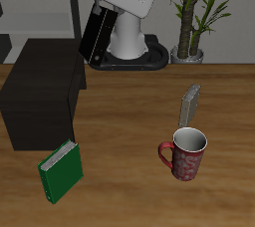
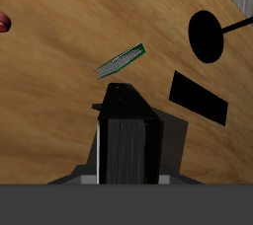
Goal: Place the black book flat on top of the shelf
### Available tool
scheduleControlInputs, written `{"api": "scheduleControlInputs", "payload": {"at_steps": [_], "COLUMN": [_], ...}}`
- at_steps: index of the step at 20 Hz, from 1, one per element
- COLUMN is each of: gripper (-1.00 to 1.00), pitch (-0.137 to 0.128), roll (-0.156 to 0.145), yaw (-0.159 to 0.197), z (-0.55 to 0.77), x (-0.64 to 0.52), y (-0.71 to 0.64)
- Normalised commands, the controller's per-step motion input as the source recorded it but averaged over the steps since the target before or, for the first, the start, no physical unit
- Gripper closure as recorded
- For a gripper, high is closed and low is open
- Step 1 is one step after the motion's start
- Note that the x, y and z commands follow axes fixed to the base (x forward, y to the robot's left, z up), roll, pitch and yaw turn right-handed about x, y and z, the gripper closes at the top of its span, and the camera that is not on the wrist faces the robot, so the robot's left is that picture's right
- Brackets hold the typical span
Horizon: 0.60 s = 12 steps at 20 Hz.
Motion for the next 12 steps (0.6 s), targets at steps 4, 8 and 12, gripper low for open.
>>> {"api": "scheduleControlInputs", "payload": {"at_steps": [4,8,12], "gripper": [1.00,1.00,1.00], "pitch": [-0.082,-0.100,-0.057], "roll": [-0.134,-0.135,-0.128], "yaw": [0.014,0.028,0.025], "z": [0.45,0.44,0.13], "x": [-0.16,-0.14,-0.01], "y": [-0.46,-0.48,-0.44]}}
